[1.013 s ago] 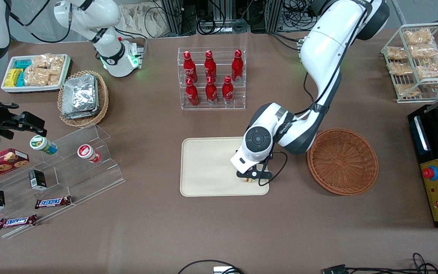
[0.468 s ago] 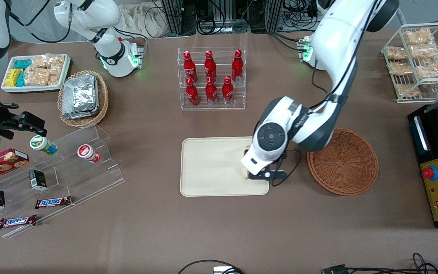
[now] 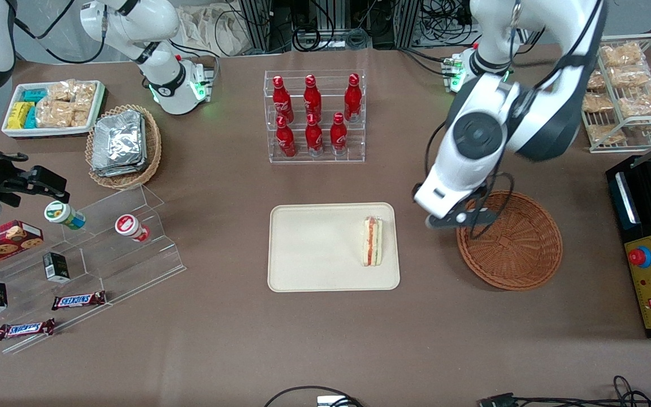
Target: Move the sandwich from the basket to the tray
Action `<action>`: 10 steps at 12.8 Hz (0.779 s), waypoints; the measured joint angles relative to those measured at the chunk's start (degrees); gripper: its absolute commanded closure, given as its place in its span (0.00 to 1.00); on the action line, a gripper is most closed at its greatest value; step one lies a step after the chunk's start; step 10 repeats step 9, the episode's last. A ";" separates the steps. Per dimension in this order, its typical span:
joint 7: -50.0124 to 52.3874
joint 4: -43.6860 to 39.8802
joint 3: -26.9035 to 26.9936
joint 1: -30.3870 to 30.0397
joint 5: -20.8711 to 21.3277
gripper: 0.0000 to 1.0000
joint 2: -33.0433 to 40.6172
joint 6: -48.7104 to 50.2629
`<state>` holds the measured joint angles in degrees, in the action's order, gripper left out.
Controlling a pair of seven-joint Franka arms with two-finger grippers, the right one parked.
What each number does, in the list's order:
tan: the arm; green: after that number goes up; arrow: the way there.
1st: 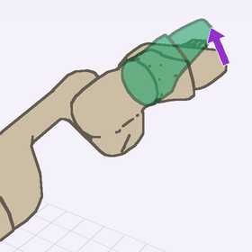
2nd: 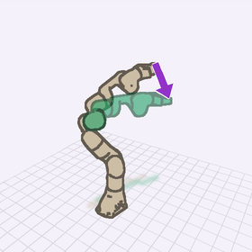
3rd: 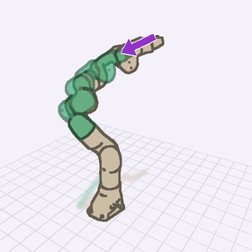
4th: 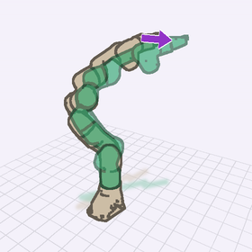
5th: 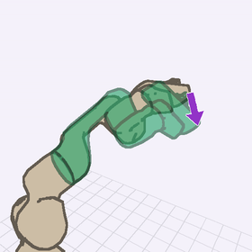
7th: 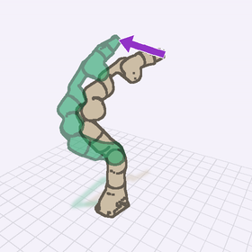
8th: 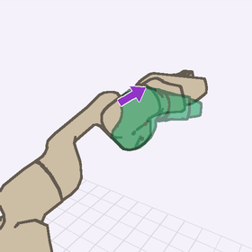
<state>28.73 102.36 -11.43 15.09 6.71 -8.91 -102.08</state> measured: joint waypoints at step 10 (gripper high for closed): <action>-28.98 2.98 1.63 -20.01 -2.07 0.00 14.13 5.66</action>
